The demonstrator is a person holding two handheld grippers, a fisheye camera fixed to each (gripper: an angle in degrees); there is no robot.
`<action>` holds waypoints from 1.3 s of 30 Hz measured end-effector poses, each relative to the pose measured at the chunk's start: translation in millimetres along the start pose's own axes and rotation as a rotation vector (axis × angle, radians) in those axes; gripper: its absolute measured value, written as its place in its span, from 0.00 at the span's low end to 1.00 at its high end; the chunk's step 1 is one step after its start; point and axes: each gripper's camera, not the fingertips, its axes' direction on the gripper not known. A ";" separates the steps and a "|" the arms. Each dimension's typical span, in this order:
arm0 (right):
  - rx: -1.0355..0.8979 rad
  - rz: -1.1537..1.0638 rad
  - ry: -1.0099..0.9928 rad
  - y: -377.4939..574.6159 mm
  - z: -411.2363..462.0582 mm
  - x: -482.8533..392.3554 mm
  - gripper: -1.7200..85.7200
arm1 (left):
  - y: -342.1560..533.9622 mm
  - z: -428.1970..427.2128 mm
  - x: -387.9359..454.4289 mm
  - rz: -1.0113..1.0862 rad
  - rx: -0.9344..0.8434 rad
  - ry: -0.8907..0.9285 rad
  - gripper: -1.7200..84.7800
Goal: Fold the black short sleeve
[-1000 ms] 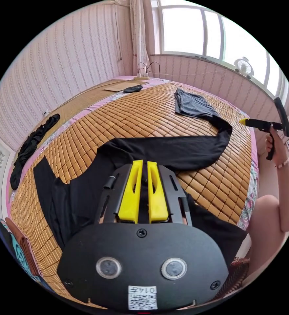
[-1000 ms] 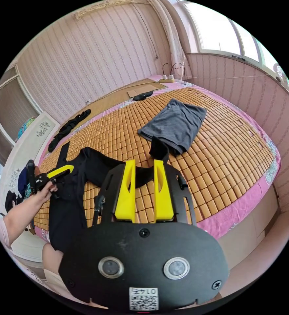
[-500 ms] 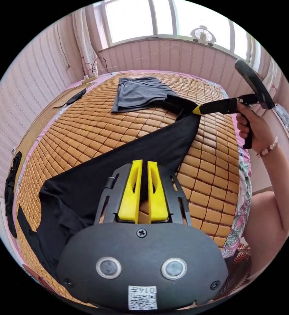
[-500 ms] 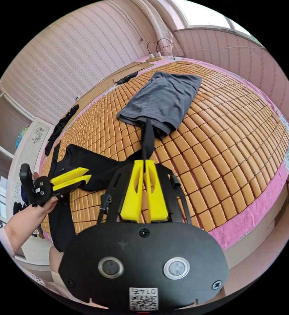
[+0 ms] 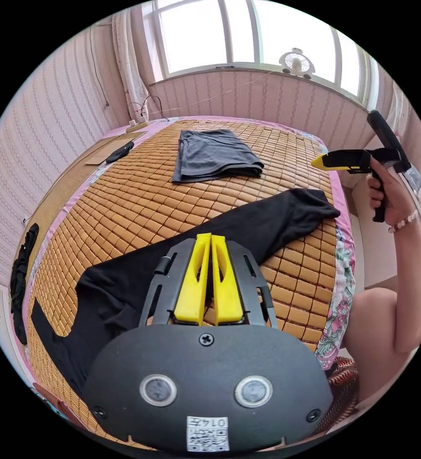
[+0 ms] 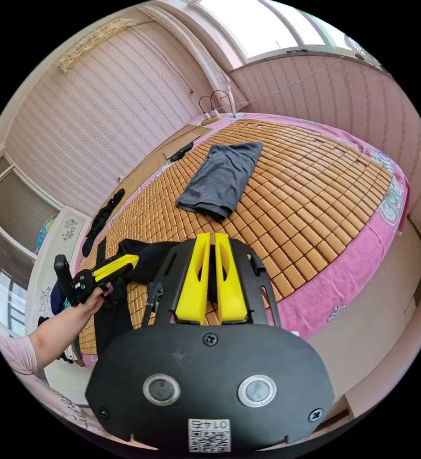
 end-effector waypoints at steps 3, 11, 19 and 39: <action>-0.090 0.024 0.009 -4.7 16.3 14.7 0.13 | -2.9 12.6 -9.7 -0.038 -0.048 -0.010 0.01; -0.201 0.087 0.215 -7.0 48.3 48.1 0.06 | -11.8 37.8 -14.7 -0.032 -0.119 -0.046 0.04; -0.147 0.079 0.150 -19.7 47.4 56.4 0.02 | -12.9 53.3 -19.8 -0.064 -0.124 -0.070 0.01; 0.013 0.118 0.269 -29.9 44.4 21.7 0.02 | 8.1 -28.2 -77.6 -0.167 -0.015 -0.062 0.05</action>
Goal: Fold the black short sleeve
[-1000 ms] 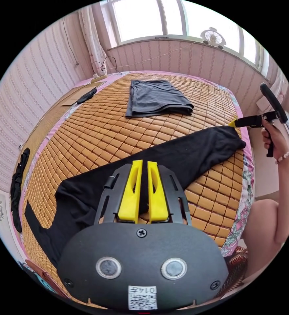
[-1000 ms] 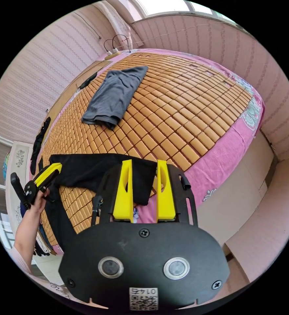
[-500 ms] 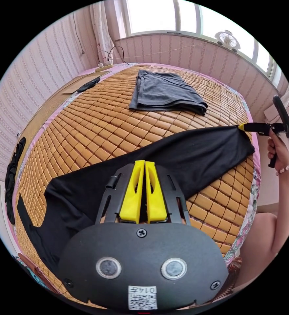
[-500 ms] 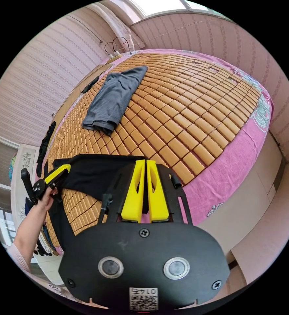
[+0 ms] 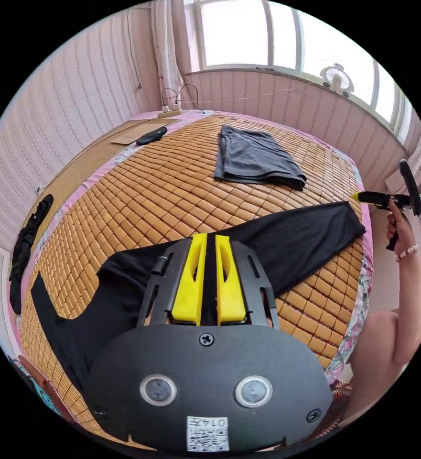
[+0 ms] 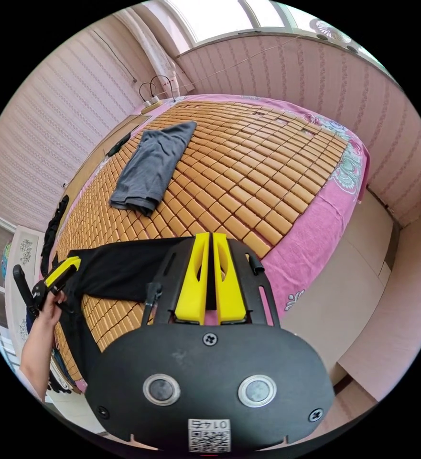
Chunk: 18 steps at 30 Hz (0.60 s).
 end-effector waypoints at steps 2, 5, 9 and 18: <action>-0.020 -0.041 -0.072 -0.8 3.4 -8.8 0.02 | 3.6 -4.4 -35.5 -0.083 -0.025 -0.088 0.05; -0.135 -0.112 -0.165 -4.2 22.6 -27.7 0.02 | 11.9 3.6 -87.6 -0.207 -0.119 -0.166 0.03; -0.243 -0.140 -0.041 -6.3 47.4 -53.8 0.01 | 25.8 18.3 -114.9 -0.192 -0.220 -0.237 0.02; -0.235 -0.122 -0.011 -4.0 63.6 -96.1 0.01 | 55.0 -58.6 -149.9 -0.277 -0.076 -0.159 0.01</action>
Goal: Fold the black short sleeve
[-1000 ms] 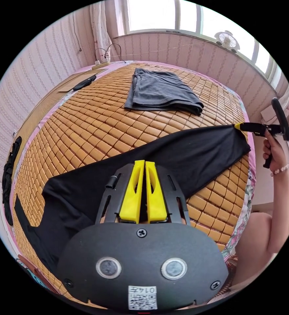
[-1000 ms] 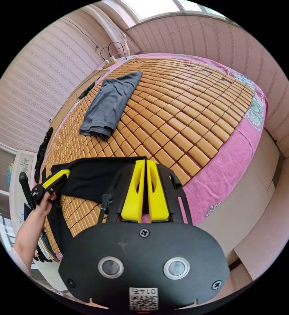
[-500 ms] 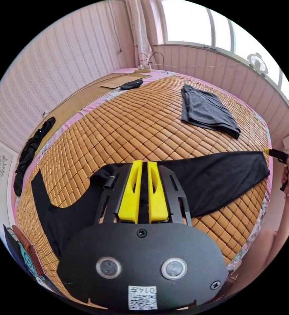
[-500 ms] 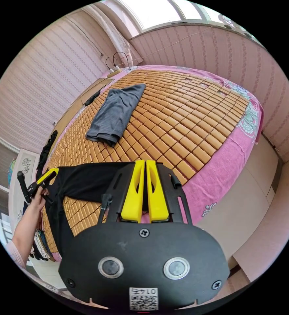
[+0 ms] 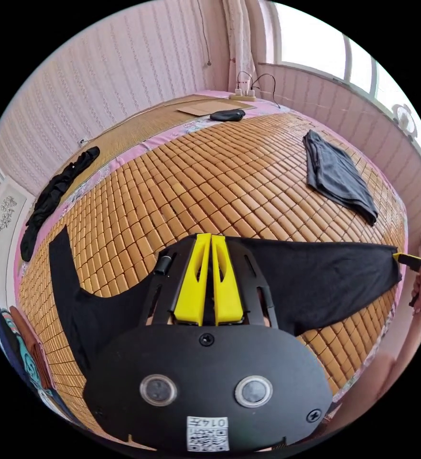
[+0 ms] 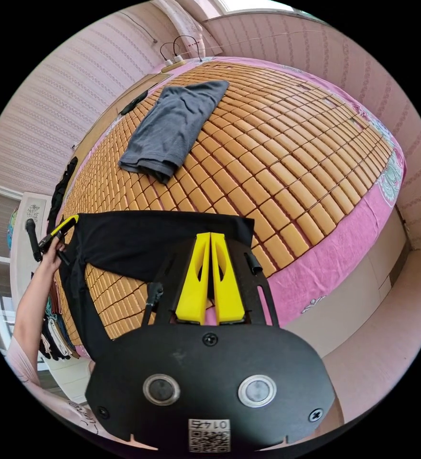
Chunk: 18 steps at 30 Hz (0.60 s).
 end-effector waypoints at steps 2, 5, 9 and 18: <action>0.026 -0.007 0.039 1.2 -2.0 -14.9 0.01 | 21.2 -41.2 -31.4 -0.064 0.077 0.093 0.01; 0.119 -0.048 0.017 3.8 -12.2 -45.5 0.01 | 80.0 -117.2 -83.2 -0.065 0.154 0.121 0.01; 0.222 -0.257 -0.165 6.8 -18.6 -122.5 0.02 | 199.4 -209.6 -152.3 -0.088 0.112 -0.019 0.01; -0.160 -1.000 -0.449 61.1 83.9 -489.6 0.11 | 428.4 -286.7 -237.8 -0.269 0.137 -0.076 0.06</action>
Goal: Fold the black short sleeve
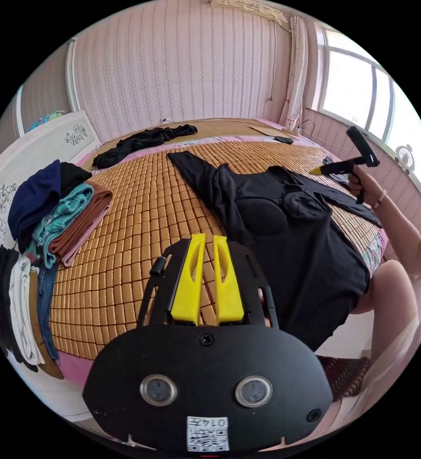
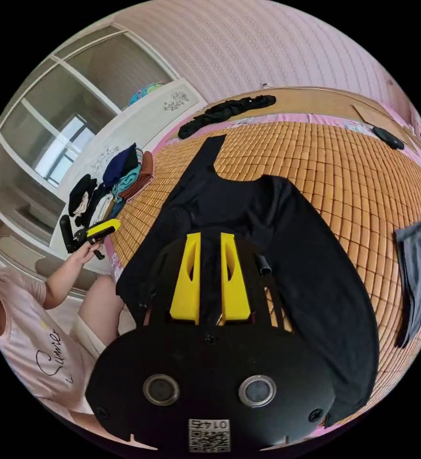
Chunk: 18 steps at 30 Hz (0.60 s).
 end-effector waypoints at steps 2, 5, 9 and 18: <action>-0.084 -0.107 0.040 -60.6 50.8 -38.0 0.12 | 10.6 -2.8 -22.1 -0.022 0.019 -0.003 0.06; -0.153 -0.168 0.065 -153.0 126.3 -82.6 0.13 | 13.5 -4.5 -67.0 -0.100 0.078 0.074 0.06; -0.212 -0.222 0.138 -244.5 226.9 -142.8 0.13 | 7.6 0.0 -118.2 -0.143 0.089 0.147 0.07; -0.246 -0.242 0.177 -296.6 325.9 -185.3 0.03 | 43.1 -36.9 -193.7 -0.257 0.134 0.144 0.07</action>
